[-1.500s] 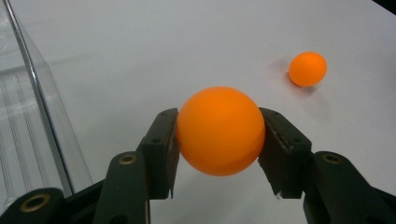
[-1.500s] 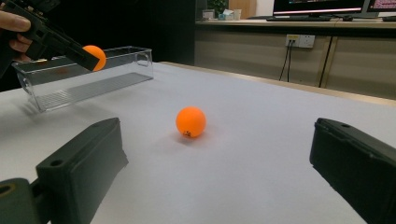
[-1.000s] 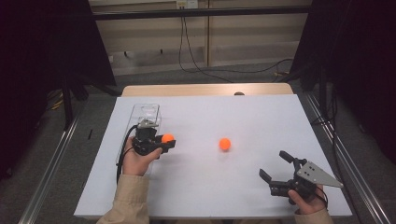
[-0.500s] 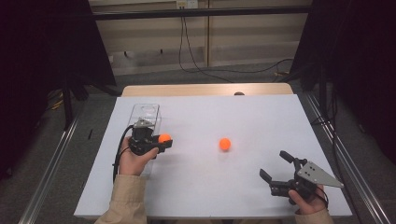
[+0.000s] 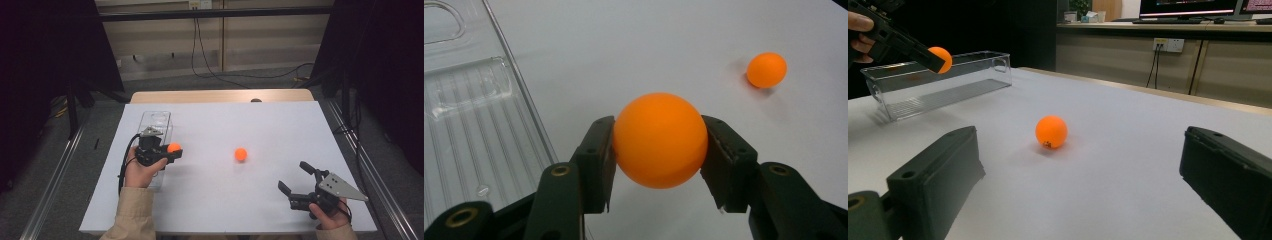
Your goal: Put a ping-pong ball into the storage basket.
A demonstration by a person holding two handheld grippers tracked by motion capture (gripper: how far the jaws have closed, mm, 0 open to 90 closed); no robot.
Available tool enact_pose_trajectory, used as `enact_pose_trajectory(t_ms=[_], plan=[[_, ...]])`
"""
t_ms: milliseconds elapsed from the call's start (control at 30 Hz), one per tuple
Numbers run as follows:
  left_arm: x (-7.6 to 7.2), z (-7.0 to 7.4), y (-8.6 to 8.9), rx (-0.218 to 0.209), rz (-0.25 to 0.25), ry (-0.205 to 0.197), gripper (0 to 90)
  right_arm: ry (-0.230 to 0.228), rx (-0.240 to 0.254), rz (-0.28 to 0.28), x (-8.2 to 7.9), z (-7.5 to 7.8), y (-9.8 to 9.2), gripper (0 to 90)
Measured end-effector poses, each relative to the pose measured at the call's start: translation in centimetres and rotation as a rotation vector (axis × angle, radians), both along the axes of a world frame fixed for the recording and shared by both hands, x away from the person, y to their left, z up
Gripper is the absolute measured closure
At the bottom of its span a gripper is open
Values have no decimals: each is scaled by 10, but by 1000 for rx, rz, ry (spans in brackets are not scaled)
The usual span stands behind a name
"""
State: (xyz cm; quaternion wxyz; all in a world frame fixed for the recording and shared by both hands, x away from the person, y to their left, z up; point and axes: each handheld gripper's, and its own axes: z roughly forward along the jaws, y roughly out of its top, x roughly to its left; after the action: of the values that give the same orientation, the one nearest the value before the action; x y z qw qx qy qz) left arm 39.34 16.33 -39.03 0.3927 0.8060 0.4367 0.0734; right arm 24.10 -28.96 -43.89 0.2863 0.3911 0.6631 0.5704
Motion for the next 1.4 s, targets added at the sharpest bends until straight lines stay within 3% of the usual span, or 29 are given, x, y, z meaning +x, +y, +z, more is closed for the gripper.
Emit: enact_pose_trajectory(t_ms=[1400], plan=[[0, 8, 14, 1, 21, -10, 508, -2, -3, 0, 0, 0, 0, 24]])
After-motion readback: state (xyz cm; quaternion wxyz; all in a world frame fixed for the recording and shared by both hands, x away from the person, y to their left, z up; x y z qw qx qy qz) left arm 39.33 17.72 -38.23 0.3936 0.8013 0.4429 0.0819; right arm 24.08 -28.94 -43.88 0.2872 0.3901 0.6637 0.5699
